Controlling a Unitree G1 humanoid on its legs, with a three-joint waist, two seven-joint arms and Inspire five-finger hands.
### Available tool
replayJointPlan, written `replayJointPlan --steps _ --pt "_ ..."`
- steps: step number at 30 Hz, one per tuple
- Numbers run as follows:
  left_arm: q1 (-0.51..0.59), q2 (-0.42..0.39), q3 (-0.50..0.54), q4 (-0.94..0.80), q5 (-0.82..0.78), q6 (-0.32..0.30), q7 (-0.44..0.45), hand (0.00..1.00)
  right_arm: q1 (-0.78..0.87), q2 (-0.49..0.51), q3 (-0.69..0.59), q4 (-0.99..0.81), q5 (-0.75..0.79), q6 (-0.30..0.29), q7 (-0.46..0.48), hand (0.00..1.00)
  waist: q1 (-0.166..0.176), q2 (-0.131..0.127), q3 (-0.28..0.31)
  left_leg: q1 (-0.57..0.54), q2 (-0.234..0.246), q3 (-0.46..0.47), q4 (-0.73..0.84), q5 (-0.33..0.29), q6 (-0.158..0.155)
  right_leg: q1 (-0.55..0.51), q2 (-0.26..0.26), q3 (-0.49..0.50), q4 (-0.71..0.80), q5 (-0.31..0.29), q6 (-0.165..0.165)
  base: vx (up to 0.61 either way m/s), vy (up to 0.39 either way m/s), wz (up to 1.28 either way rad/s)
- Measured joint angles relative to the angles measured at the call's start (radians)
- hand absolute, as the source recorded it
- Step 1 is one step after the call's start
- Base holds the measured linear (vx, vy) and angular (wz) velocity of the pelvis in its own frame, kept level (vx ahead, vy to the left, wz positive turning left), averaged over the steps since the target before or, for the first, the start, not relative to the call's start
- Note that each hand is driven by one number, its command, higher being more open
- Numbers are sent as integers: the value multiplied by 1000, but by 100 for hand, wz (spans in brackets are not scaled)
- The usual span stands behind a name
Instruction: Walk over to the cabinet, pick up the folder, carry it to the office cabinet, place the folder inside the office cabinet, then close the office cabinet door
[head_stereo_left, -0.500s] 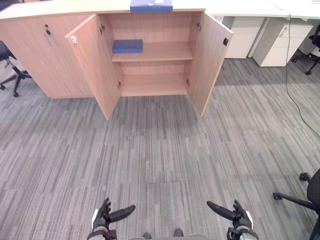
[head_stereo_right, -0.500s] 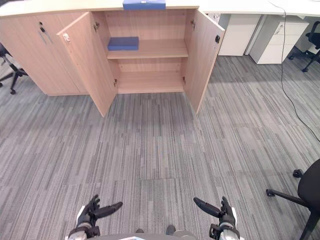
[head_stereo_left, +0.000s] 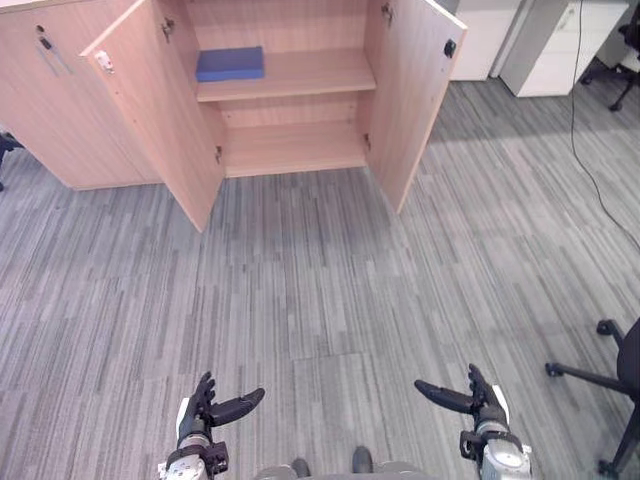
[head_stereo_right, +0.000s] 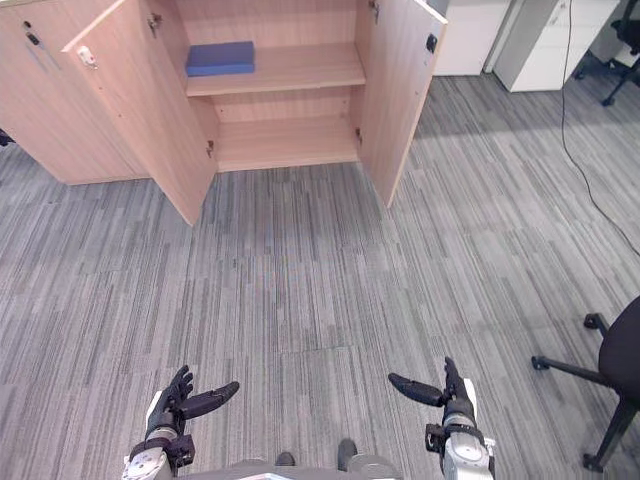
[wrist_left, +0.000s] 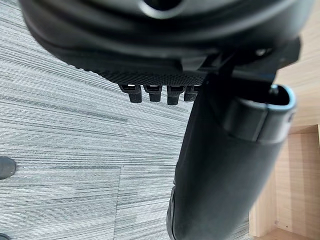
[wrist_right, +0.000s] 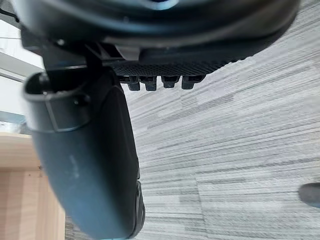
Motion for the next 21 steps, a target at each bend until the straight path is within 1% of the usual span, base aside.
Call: replayJointPlan --steps 1,2,3,4,5,6,7,8,9,10,11,12,13,14,15,16,17,18,19,20,21 --pt "0 0 0 -6 -1 0 0 100 -8 0 0 0 0 0 -2 100 0 2 2 -9 1 5 10 -9 10 -9 0 5 7 -4 2 31 42 -24" --pt "1 0 0 -22 -6 0 0 100 -16 1 2 0 0 0 -6 100 2 5 5 -25 4 12 29 -31 20 -36 1 11 40 -25 7 36 56 -21" --pt "0 -1 -1 -39 -17 -1 1 100 -31 1 7 0 1 0 -10 100 3 9 8 -37 5 14 51 -60 41 -86 -1 14 139 -77 19 38 63 -19" --pt "-2 0 -1 -45 -19 -1 2 100 -33 4 12 0 2 0 -14 100 6 5 11 -38 1 19 62 -77 46 -134 -10 13 250 -123 35 26 80 -12" --pt "0 0 -2 -50 -19 -1 3 100 -31 4 20 -1 4 0 -15 100 6 4 12 -32 -3 21 68 -86 53 -167 -18 6 329 -148 44 47 98 -8" --pt "0 0 -6 -52 -19 0 6 100 -25 6 33 -1 6 0 -14 100 9 5 14 -16 -14 22 72 -98 60 -237 -40 -21 504 -172 48 112 118 1" --pt "-1 4 -13 -58 -19 0 19 100 -17 10 48 -3 9 0 -14 100 3 2 24 16 -25 14 64 -110 74 -307 -68 -56 669 -190 47 151 92 8" --pt "-2 8 -15 -60 -19 0 23 100 -12 14 53 -5 9 1 -14 100 2 0 29 36 -30 10 58 -116 78 -325 -81 -73 714 -208 38 283 72 14" --pt "-2 18 -24 -60 -19 0 37 100 -6 16 73 -11 10 2 -13 100 0 3 39 74 -31 3 41 -131 81 -376 -97 -105 732 -247 18 285 37 12" --pt "-6 20 -24 -60 -19 0 40 100 -9 15 82 -13 10 2 -13 100 -3 5 46 90 -29 -2 32 -132 81 -396 -97 -123 720 -250 14 393 5 27" --pt "-30 23 -23 -59 -19 0 41 100 -16 12 87 -20 10 1 -13 100 -11 20 73 121 -6 -19 7 -132 81 -437 -89 -150 660 -247 7 305 -38 34" --pt "-45 23 -24 -59 -19 -1 42 100 -19 12 87 -20 10 1 -14 100 -13 29 83 133 11 -29 -6 -132 80 -460 -74 -162 615 -235 -1 317 -65 50" --pt "-64 23 -24 -59 -19 -2 42 100 -23 11 87 -20 10 2 -14 100 -18 43 91 145 40 -49 -27 -131 78 -495 -54 -176 528 -195 0 352 -98 60" --pt "-83 27 -24 -58 -20 -6 42 100 -26 11 94 -21 10 2 -14 100 -30 41 96 162 62 -73 -46 -127 66 -530 -39 -183 385 -101 5 496 -148 75" --pt "-92 32 -32 -57 -19 -8 43 100 -19 10 98 -31 7 2 -16 100 -36 26 99 200 68 -84 -63 -132 20 -527 -37 -171 247 60 -6 529 -162 69" --pt "-89 35 -44 -54 -19 -8 45 100 -9 8 98 -39 7 1 -20 100 -41 23 97 220 76 -95 -64 -143 0 -515 -42 -163 241 172 -22 703 -247 50" --pt "-96 23 -55 -50 -18 -8 43 100 -23 -4 97 -38 4 7 -26 100 -45 46 106 228 110 -110 -23 -147 -26 -530 -30 -187 345 152 -67 699 -270 43" --pt "-106 24 -70 -43 -16 -9 38 100 -32 1 93 -46 3 7 -28 100 -55 38 108 197 115 -113 73 -106 -89 -529 -47 -196 416 76 -79 699 -289 39" --pt "-106 21 -79 -41 -17 -9 38 100 -31 0 93 -52 0 7 -27 100 -57 35 108 174 118 -112 151 -70 -108 -507 -53 -201 429 44 -80 458 -205 36" --pt "-104 10 -80 -37 -17 -9 36 100 -32 -2 95 -54 -1 7 -24 100 -55 34 109 123 128 -107 311 6 -112 -456 -52 -203 420 10 -81 601 -261 26" --pt "-93 -3 -79 -35 -17 -12 35 100 -30 -4 111 -53 -1 7 -25 100 -52 33 113 29 165 -100 565 119 -132 -355 -40 -207 369 -15 -86 599 -241 18"
